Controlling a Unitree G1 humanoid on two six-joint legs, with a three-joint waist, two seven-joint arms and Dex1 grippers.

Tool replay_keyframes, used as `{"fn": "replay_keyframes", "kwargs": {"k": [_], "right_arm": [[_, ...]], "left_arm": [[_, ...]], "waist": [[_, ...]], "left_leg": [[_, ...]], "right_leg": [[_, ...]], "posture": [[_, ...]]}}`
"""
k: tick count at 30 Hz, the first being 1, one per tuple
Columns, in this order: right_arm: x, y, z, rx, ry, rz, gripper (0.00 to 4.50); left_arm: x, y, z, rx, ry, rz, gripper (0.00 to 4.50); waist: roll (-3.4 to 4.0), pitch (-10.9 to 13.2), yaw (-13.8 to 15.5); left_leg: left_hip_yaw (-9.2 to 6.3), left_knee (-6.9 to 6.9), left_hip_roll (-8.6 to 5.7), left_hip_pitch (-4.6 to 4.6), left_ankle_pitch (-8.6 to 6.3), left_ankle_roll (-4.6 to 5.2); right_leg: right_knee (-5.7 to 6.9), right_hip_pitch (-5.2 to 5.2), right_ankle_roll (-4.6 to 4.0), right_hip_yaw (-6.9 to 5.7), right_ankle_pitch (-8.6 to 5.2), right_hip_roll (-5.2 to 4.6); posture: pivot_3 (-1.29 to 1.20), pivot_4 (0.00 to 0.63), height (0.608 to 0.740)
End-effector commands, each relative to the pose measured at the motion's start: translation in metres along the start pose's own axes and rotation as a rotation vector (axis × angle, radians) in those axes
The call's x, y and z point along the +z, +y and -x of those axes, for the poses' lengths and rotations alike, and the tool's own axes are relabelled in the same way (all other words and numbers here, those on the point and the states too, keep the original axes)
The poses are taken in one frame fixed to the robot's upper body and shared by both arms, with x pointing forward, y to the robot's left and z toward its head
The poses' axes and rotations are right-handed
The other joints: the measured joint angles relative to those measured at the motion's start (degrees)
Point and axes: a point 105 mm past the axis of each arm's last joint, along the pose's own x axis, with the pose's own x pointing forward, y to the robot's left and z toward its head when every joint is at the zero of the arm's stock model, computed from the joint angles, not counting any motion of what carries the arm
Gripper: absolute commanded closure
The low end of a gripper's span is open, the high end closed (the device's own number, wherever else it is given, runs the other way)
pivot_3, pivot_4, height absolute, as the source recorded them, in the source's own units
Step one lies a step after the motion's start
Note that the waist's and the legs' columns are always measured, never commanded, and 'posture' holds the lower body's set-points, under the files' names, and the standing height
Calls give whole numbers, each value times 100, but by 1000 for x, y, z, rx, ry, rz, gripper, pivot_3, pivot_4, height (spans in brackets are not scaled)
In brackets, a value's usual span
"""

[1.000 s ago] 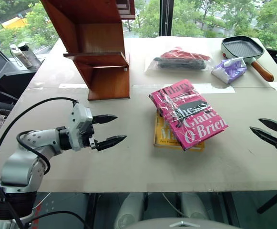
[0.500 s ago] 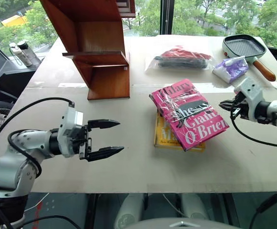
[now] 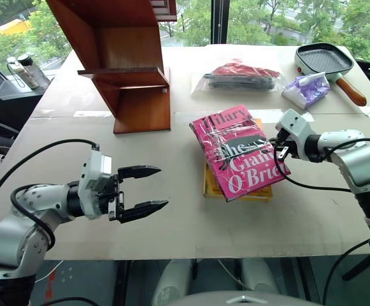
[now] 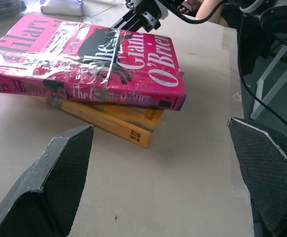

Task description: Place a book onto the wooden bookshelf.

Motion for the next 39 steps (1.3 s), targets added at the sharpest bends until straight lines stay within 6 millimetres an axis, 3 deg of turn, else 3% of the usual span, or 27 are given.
{"fn": "replay_keyframes", "kwargs": {"k": [1,6,15,27,33,36,39], "right_arm": [[20,-1,-6,-12,-60,68,4458],[22,-2,-12,-30,-87,79,4458],[28,-14,10,-103,-126,130,4458],[41,19,3,-6,-151,157,4458],[46,40,-4,80,-183,140,4458],[49,34,-1,39,-214,124,4458],[48,21,14,-5,-264,127,4458]], "left_arm": [[7,-1,2,30,-21,-26,0],[-1,3,4,92,18,-6,0],[-4,13,1,122,28,25,0],[4,15,-8,107,32,27,0],[-5,12,-3,124,34,55,0],[-9,11,-1,139,31,109,0],[-13,7,0,149,2,273,0]], "waist": [[0,0,-32],[0,0,-73],[0,0,-63],[0,-1,-73],[0,-1,-69],[-1,-1,-64],[-1,-1,-50]], "left_leg": [[0,0,0,0,0,0],[3,-1,0,0,0,0],[5,-1,0,-1,0,0],[10,-1,0,-2,0,0],[11,-1,1,-2,0,0],[10,0,1,-2,0,0],[9,0,1,-2,0,0]], "right_leg": [[0,-1,0,0,0,0],[5,-7,0,5,0,1],[7,-9,-1,7,1,1],[11,-13,0,12,1,1],[12,-15,0,14,1,1],[13,-15,-1,14,2,0],[14,-15,-1,14,2,0]], "posture": [[0,150,740],[0,150,740],[0,150,740],[0,150,740],[0,150,740],[0,150,740],[0,150,740]]}}
